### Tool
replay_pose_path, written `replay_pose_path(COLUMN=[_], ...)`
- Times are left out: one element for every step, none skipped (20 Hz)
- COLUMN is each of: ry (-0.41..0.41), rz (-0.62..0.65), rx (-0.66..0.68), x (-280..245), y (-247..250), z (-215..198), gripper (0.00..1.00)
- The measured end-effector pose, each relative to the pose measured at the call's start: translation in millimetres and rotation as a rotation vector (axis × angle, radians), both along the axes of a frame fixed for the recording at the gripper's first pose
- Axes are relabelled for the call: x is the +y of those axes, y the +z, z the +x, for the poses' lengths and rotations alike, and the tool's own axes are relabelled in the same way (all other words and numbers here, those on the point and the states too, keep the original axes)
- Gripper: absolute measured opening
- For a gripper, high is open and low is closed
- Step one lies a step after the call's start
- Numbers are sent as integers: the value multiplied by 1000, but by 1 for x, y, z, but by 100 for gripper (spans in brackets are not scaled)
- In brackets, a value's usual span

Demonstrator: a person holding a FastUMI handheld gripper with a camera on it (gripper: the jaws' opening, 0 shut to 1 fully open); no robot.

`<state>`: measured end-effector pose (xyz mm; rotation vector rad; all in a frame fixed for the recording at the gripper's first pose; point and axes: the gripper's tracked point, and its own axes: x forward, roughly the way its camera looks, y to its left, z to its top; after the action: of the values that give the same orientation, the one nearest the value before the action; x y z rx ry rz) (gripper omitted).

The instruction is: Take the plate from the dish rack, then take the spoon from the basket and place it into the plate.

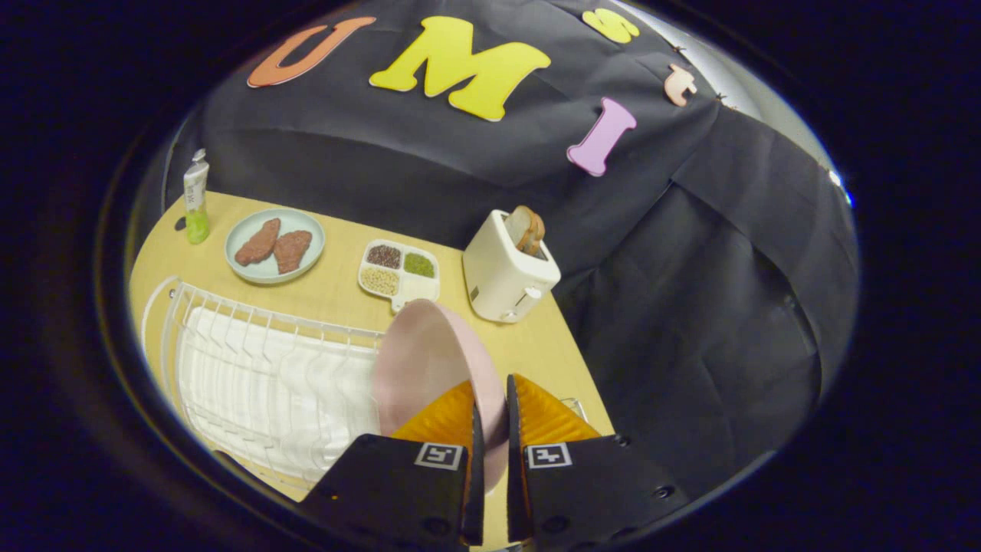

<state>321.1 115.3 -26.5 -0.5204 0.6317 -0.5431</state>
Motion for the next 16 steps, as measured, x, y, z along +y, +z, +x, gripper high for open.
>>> replay_pose_path(ry=[9, 26, 34, 34, 43, 55, 79, 108, 133, 153, 175, 203, 232, 255, 274, 297], rz=[-33, -47, -44, -36, -27, -11, 22, 66, 123, 192, 261, 329, 390, 439, 484, 521], rx=[-33, -54, -72, -93, -119, -135, -151, -159, -161, -159, -149, -142, -141, -131, -126, -115], x=[5, 12, 17, 19, 20, 21, 24, 25, 24, 20, 17, 13, 9, 3, -3, -7], y=[4, 6, 10, 15, 22, 27, 29, 31, 30, 25, 18, 11, 3, -6, -16, -28], z=[1, -1, -4, -9, -15, -21, -32, -42, -54, -68, -85, -100, -114, -129, -144, -157], gripper=[17, 17, 17, 17, 17, 17, 17, 17, 17, 17, 17, 17, 17, 17, 17, 17])
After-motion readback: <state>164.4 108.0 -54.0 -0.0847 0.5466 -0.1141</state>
